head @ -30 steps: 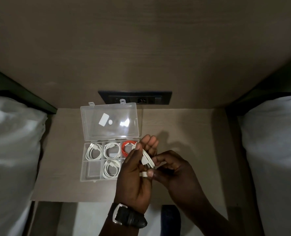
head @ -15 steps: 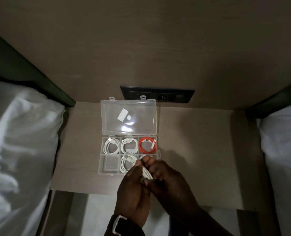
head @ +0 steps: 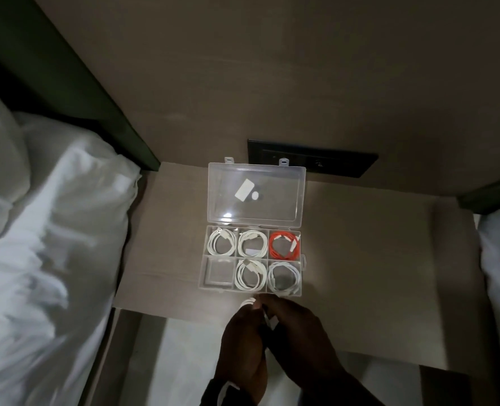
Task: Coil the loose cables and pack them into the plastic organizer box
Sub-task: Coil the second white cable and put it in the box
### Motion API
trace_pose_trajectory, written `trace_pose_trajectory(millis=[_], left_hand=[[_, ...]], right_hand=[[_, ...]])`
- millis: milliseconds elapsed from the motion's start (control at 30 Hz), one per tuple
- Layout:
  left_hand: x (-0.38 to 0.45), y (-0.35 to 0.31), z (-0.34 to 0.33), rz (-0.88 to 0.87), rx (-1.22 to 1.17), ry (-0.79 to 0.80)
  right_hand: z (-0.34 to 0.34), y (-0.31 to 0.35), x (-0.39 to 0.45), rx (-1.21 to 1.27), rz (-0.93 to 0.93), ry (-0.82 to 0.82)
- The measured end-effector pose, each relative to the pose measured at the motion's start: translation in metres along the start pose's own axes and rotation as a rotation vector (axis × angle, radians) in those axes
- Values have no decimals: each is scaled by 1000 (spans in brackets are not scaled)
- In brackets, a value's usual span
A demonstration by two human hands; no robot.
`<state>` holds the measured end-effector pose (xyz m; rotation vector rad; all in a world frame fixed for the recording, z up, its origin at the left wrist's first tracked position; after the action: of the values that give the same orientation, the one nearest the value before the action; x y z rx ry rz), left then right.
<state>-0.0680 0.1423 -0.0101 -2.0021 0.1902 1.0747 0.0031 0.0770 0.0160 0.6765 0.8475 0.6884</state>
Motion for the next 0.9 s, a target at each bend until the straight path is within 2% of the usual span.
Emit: trace_pose_trajectory(millis=[133, 233, 400, 467, 567, 633, 733, 900], left_hand=[[0, -5, 5, 11, -46, -2], [-1, -19, 8, -44, 151, 27], [-8, -35, 34, -16, 158, 170], [-1, -42, 42, -28, 183, 133], [13, -49, 43, -20, 124, 95], [18, -53, 42, -33, 87, 113], [17, -60, 40, -73, 198, 127], [6, -64, 35, -128, 385, 158]], right_hand=[[-2, -2, 15, 82, -34, -44], [-4, -9, 25, 261, -80, -58], [-24, -3, 32, 525, -39, 73], [-33, 10, 37, 423, 20, 104], [-36, 29, 48, 151, 98, 46], [-27, 30, 58, 150, 136, -11], [-12, 15, 69, 264, 89, -88], [-17, 0, 74, 595, 32, -91]])
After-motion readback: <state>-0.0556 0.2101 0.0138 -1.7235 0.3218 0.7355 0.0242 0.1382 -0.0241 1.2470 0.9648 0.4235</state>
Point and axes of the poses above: each hand's wrist, its own x-axis towards the middle knuckle, its own z-axis out of the back of the hand, y = z × x, the point moved 8 cm from there along x, towards the middle knuckle, and after that the axes turned 14 degrees about y, right-handed, at the moved point
